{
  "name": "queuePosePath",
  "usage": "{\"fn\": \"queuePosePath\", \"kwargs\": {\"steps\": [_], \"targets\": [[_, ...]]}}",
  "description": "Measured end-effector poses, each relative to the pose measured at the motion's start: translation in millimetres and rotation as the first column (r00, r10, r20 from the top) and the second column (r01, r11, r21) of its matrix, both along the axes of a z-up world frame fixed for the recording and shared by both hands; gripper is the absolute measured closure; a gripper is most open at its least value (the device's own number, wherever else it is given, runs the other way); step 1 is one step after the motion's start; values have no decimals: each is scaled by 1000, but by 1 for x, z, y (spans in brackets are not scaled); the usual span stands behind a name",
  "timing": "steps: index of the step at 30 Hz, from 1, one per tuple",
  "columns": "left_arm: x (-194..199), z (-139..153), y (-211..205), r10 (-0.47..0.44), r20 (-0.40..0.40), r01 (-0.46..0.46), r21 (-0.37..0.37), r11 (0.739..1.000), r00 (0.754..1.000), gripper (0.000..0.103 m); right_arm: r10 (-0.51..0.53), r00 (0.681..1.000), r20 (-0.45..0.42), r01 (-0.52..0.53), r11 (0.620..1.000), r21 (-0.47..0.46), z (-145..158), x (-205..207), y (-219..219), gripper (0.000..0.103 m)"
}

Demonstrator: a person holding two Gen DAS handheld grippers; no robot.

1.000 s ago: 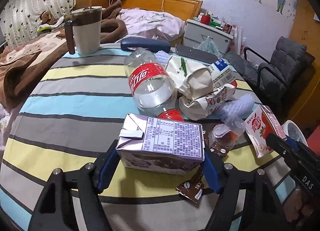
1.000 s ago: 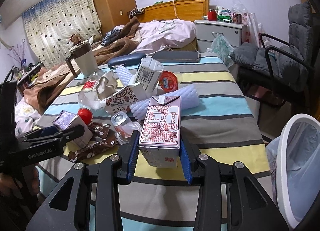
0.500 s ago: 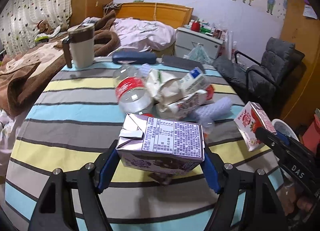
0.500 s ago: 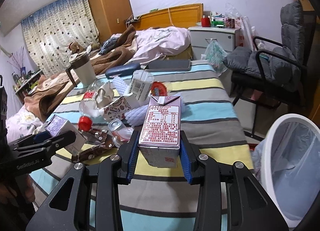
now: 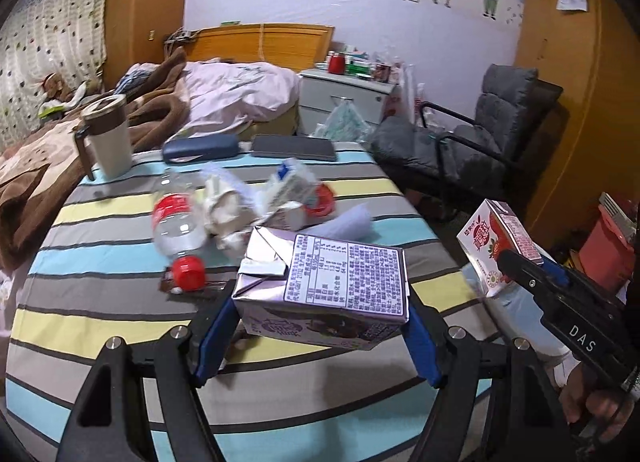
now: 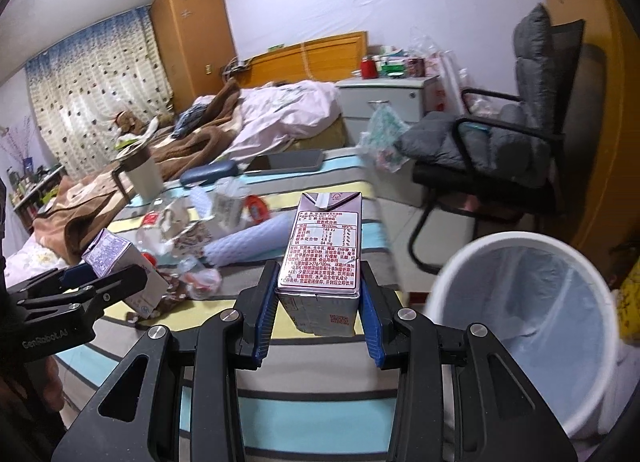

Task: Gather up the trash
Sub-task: 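Carry both held cartons over the white trash bin with both grippers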

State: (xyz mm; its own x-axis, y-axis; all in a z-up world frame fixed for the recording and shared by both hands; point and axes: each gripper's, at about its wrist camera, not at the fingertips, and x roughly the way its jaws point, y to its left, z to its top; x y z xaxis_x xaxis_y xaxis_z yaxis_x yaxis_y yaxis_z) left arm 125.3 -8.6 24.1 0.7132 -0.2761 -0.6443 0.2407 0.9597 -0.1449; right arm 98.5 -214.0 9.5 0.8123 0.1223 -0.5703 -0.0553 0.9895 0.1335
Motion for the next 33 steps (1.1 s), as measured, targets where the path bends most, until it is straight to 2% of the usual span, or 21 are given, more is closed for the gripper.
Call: {"fn": "queuePosePath", "kwargs": {"steps": [9, 19, 33], "targets": [[-6, 9, -65, -138, 22, 139, -3, 990, 990, 26, -123, 992, 20, 123, 992, -20, 5, -20, -47, 63], [-13, 12, -142, -302, 17, 302, -1, 953, 953, 26, -238, 971, -2, 238, 970, -46, -1, -40, -96, 63], [-5, -10, -215, -425, -61, 427, 21, 904, 903, 26, -314, 942, -118, 308, 949, -68, -26, -42, -144, 63]]}}
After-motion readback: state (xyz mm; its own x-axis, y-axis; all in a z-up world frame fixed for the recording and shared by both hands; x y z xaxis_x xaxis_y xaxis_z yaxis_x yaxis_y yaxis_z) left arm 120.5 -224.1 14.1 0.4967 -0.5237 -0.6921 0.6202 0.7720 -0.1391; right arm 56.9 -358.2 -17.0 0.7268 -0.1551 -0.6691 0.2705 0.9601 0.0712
